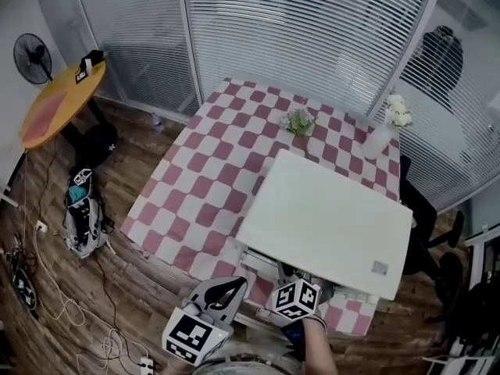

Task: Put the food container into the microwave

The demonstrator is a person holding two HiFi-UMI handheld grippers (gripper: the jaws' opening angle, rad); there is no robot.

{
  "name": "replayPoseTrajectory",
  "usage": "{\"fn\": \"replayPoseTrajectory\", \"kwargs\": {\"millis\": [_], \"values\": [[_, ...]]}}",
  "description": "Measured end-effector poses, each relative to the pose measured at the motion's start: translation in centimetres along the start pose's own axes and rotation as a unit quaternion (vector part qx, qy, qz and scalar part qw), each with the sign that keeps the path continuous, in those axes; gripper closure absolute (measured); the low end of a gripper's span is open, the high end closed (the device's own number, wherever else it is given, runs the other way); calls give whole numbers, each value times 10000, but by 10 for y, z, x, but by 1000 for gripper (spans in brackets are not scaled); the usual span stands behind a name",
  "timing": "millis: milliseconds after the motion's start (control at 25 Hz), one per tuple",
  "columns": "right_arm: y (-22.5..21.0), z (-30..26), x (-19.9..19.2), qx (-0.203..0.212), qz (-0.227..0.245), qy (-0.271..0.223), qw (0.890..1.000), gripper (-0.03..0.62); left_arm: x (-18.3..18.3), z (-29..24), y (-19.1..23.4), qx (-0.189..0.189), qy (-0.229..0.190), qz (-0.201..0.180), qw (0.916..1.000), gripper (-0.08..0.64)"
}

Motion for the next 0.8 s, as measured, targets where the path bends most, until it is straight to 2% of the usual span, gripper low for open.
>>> {"fn": "replayPoseTrajectory", "kwargs": {"millis": [200, 480, 800], "values": [[-4, 2, 1, -188, -10, 8, 9998, 552, 0, -1, -1, -75, 71, 8, 9999, 546], [-8, 16, 4, -599, -291, -167, 9976, 466, 5, -2, -5, -246, 59, -55, 9997, 546], [-3, 33, -1, -835, -806, -344, 9926, 456, 7, -2, -10, -437, 24, -268, 9987, 546]]}}
Point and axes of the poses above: the fingertips, and each gripper's own axes: z backward along the fingers, y to its left, x out of its top, the point moved 6 cm from there along z, backward along the fingers, and after that the axes turned 13 degrees about x, right-handed, at the moved point
